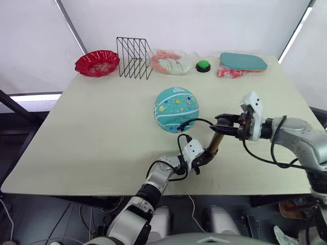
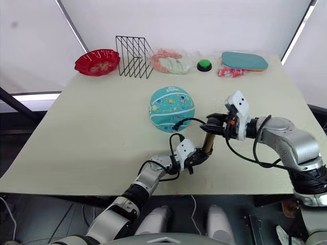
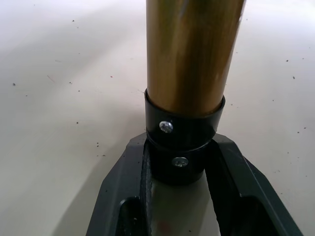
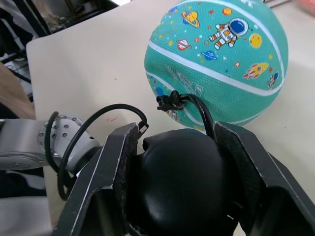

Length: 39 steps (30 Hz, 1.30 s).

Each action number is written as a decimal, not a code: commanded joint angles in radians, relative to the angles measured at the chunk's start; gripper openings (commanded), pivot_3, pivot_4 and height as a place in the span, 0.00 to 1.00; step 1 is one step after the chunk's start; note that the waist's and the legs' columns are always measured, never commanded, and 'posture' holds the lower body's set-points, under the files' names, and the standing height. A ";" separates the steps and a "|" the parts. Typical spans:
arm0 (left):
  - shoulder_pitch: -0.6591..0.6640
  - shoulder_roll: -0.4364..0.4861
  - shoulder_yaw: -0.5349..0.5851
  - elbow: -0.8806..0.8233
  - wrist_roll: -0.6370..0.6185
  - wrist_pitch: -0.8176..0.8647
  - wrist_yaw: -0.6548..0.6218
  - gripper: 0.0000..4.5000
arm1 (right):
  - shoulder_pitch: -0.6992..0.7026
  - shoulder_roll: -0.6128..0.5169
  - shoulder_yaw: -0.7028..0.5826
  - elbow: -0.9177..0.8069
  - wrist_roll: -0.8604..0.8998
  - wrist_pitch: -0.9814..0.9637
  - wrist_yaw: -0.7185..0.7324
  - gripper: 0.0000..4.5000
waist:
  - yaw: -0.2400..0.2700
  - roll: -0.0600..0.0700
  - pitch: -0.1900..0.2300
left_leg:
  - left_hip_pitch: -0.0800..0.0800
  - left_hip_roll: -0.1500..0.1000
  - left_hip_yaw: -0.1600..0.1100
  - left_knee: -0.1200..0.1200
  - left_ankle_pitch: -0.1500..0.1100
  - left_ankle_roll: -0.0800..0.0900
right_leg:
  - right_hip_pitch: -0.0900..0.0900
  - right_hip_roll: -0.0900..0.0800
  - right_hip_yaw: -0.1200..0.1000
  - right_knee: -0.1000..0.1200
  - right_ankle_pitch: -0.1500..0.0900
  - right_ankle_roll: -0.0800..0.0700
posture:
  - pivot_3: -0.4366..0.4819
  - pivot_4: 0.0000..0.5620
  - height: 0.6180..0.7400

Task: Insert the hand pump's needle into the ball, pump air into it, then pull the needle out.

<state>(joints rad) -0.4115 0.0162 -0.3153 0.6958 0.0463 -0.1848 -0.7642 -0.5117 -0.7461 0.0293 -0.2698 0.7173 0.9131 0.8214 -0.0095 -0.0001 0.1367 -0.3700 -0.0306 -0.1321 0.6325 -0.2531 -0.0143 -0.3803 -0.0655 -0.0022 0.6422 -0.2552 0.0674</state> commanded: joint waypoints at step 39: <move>0.046 0.041 0.003 0.036 0.007 0.041 -0.011 0.23 | 0.095 0.084 0.093 0.043 -0.136 -0.170 -0.002 0.43 | -0.020 -0.012 -0.016 | 0.009 0.005 0.001 -0.002 0.000 0.000 | 0.005 0.004 0.000 0.000 -0.001 0.000 | 0.48 0.27 1.00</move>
<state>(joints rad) -0.4017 0.0466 -0.3132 0.6896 0.0546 -0.1766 -0.7608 -0.4157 -0.6123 0.1254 -0.2213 0.5849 0.6655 0.7955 -0.0297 -0.0117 0.1210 -0.3611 -0.0258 -0.1312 0.6305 -0.2533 -0.0143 -0.3752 -0.0612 -0.0021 0.6426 -0.2559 0.0679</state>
